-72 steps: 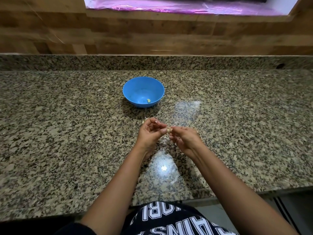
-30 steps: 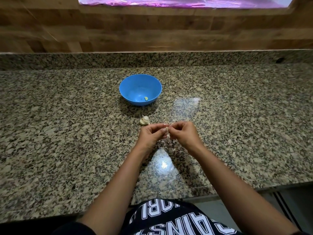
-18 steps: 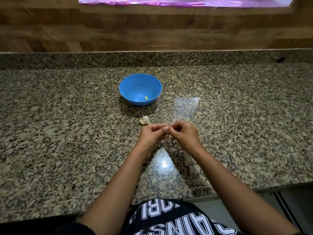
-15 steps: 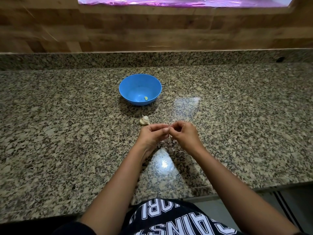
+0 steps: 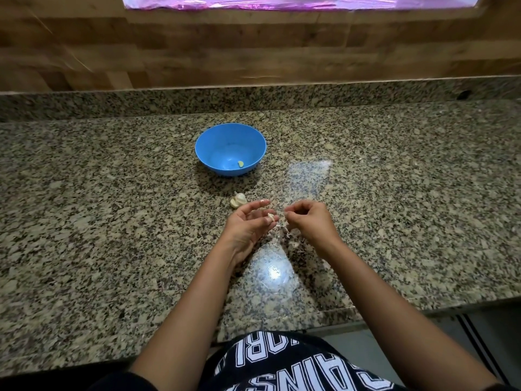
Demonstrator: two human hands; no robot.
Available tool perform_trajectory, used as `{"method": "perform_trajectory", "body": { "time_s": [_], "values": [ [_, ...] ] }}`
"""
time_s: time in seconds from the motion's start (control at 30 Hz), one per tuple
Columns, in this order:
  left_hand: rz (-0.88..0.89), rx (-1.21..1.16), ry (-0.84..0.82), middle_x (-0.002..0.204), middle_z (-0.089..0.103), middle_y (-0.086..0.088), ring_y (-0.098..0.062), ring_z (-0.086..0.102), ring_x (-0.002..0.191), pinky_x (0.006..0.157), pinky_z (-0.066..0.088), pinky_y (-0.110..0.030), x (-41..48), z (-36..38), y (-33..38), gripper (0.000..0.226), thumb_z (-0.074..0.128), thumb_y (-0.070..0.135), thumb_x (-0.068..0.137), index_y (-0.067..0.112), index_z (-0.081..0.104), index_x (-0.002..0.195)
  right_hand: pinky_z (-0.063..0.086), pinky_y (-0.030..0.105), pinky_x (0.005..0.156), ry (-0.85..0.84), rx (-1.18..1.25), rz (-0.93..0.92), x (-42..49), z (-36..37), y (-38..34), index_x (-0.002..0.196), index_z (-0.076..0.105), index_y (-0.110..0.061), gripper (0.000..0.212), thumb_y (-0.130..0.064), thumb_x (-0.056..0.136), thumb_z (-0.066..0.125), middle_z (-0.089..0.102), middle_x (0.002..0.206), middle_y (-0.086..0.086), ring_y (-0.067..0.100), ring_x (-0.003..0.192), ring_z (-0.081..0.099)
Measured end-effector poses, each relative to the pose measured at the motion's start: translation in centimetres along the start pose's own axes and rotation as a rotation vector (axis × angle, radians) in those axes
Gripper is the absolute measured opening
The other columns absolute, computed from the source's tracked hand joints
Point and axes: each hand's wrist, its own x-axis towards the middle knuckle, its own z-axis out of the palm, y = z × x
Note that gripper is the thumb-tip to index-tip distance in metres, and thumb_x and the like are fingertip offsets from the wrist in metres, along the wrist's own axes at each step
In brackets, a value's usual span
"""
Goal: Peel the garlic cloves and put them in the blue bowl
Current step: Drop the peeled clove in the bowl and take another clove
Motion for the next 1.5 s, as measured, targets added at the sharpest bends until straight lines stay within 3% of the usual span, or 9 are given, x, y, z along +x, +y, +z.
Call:
{"method": "perform_trajectory", "body": {
  "time_s": [0.2,0.37,0.63,0.87,1.07,1.2,1.33,1.5],
  "values": [
    [0.057,0.218,0.009,0.097,0.064,-0.013,-0.026,0.064,0.095,0.085,0.055,-0.036,0.5,0.5,-0.2,0.056,0.064,-0.016,0.073,0.010,0.052,0.121,0.053,0.032,0.074,-0.054,0.045,0.025,0.0,-0.5,-0.1,0.084,0.064,-0.006,0.008,0.000,0.087,0.058,0.063,0.080,0.010,0.017,0.070,0.059],
    [0.114,0.389,0.021,0.093,0.065,-0.013,-0.023,0.066,0.089,0.082,0.056,-0.036,0.8,0.7,-0.5,0.050,0.066,-0.011,0.076,0.015,0.051,0.115,0.052,0.037,0.079,-0.142,0.006,0.030,0.2,-0.9,0.0,0.080,0.066,-0.011,0.009,-0.005,0.085,0.063,0.066,0.081,0.009,0.020,0.075,0.059],
    [0.095,0.274,0.020,0.087,0.064,-0.010,-0.019,0.066,0.082,0.069,0.058,-0.028,0.6,0.6,-0.8,0.046,0.065,-0.013,0.075,0.011,0.053,0.113,0.055,0.038,0.080,-0.176,0.072,0.066,0.6,-0.9,0.1,0.076,0.066,-0.008,0.012,-0.002,0.086,0.061,0.068,0.080,0.011,0.022,0.075,0.064],
    [0.097,0.277,-0.032,0.088,0.063,-0.012,-0.021,0.065,0.079,0.069,0.058,-0.031,0.7,0.6,-0.4,0.039,0.062,-0.016,0.077,0.010,0.055,0.105,0.050,0.018,0.055,-0.211,0.067,0.059,0.5,-1.1,0.0,0.079,0.063,-0.001,0.009,-0.002,0.087,0.058,0.064,0.071,0.005,0.009,0.056,0.059],
    [0.046,0.212,-0.077,0.093,0.064,-0.013,-0.022,0.065,0.084,0.072,0.057,-0.030,0.8,0.2,-0.5,0.042,0.062,-0.016,0.076,0.008,0.056,0.109,0.046,0.030,0.062,-0.203,0.056,0.072,0.5,-0.7,0.5,0.083,0.059,-0.002,0.007,-0.004,0.089,0.056,0.061,0.075,0.007,0.013,0.060,0.054],
    [0.018,0.077,-0.065,0.099,0.065,-0.015,-0.022,0.066,0.082,0.071,0.059,-0.028,0.9,-0.1,-0.6,0.038,0.057,-0.017,0.079,0.005,0.058,0.108,0.047,0.025,0.060,-0.134,-0.157,0.033,0.6,-0.9,0.6,0.087,0.057,-0.012,0.011,-0.003,0.091,0.052,0.061,0.083,0.006,0.014,0.064,0.054],
    [0.029,0.109,-0.059,0.094,0.063,-0.012,-0.019,0.068,0.076,0.070,0.059,-0.026,0.9,-0.5,-0.6,0.030,0.056,-0.017,0.080,0.005,0.061,0.100,0.035,0.015,0.042,-0.135,-0.388,-0.025,0.4,-1.1,0.7,0.088,0.063,0.000,0.021,-0.008,0.095,0.045,0.061,0.077,0.007,0.009,0.051,0.043],
    [0.051,0.135,-0.043,0.093,0.061,-0.011,-0.019,0.066,0.077,0.065,0.058,-0.023,0.9,-0.2,-0.9,0.028,0.056,-0.018,0.081,0.004,0.059,0.099,0.043,0.033,0.061,-0.189,-0.141,0.056,0.6,-1.0,0.6,0.084,0.066,0.000,0.016,-0.013,0.089,0.059,0.060,0.076,0.012,0.021,0.067,0.049]
  ]
}}
